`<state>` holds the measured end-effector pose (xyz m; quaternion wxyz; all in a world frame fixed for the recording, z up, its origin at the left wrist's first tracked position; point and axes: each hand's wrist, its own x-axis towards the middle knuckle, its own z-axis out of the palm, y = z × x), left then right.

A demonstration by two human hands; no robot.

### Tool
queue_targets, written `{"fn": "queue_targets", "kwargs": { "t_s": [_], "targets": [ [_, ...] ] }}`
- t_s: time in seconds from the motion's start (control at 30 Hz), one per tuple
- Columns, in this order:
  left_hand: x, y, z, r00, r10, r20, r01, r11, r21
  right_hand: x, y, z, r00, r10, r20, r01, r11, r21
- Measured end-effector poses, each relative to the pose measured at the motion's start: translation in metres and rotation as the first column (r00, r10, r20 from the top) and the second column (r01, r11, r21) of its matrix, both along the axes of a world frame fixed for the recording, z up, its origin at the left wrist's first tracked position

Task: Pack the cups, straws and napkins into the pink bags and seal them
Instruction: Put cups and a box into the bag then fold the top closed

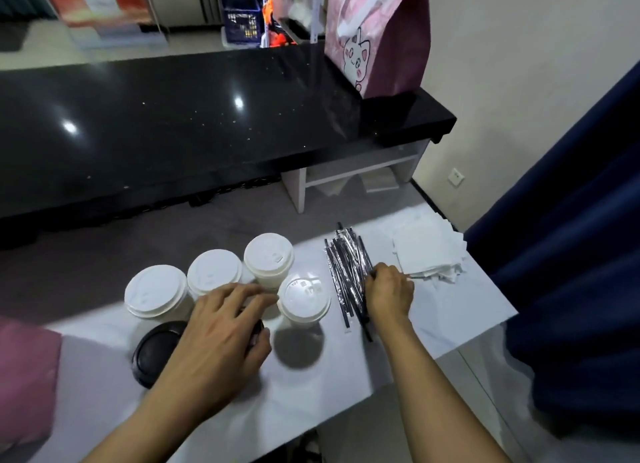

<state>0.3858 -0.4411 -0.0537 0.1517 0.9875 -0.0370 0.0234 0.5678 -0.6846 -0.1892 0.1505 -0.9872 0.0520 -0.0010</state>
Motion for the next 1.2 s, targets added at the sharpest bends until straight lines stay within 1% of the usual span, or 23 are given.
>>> {"fn": "queue_targets", "kwargs": {
  "t_s": [0.1,0.2,0.27,0.4,0.53,0.67,0.8,0.87,0.97,1.03,1.1,1.2],
  "targets": [
    [0.002,-0.005,0.000,0.999,0.040,-0.013,-0.040,0.999,0.005,0.004,-0.006,-0.007,1.000,-0.025,-0.005,0.025,1.000,-0.003],
    [0.003,-0.011,0.000,0.997,0.069,-0.023,-0.069,0.998,0.005,0.003,-0.011,-0.005,0.999,-0.021,0.029,0.021,1.000,-0.016],
    [0.006,-0.015,0.000,0.997,0.078,-0.026,-0.078,0.997,0.006,0.000,-0.016,0.000,0.998,-0.034,0.048,0.033,0.999,0.020],
    [0.007,-0.023,0.002,0.996,0.087,-0.032,-0.086,0.996,0.014,-0.009,-0.025,0.020,0.997,-0.051,0.053,0.040,0.982,0.184],
    [0.000,-0.026,0.010,0.993,0.116,-0.003,-0.116,0.993,0.019,-0.016,-0.026,0.048,0.995,-0.005,0.100,-0.033,0.925,0.377],
    [-0.019,-0.017,0.022,0.978,0.190,0.081,-0.192,0.981,0.017,-0.025,0.000,0.085,0.975,0.124,0.183,-0.202,0.833,0.515],
    [-0.047,0.007,0.035,0.945,0.296,0.139,-0.301,0.953,0.017,-0.048,0.048,0.125,0.938,0.232,0.258,-0.343,0.724,0.598],
    [-0.063,0.023,0.041,0.919,0.357,0.169,-0.363,0.932,0.001,-0.065,0.078,0.145,0.904,0.317,0.288,-0.428,0.671,0.606],
    [-0.089,0.051,0.051,0.874,0.435,0.217,-0.443,0.896,-0.011,-0.091,0.123,0.171,0.827,0.470,0.308,-0.554,0.590,0.588],
    [-0.110,0.075,0.057,0.841,0.479,0.250,-0.492,0.871,-0.013,-0.112,0.156,0.187,0.758,0.572,0.315,-0.626,0.498,0.600],
    [-0.130,0.103,0.063,0.808,0.520,0.277,-0.536,0.844,-0.018,-0.133,0.187,0.201,0.696,0.645,0.315,-0.664,0.413,0.623],
    [-0.162,0.150,0.071,0.765,0.566,0.308,-0.592,0.806,-0.008,-0.166,0.236,0.215,0.638,0.705,0.311,-0.689,0.341,0.640]
  ]
}}
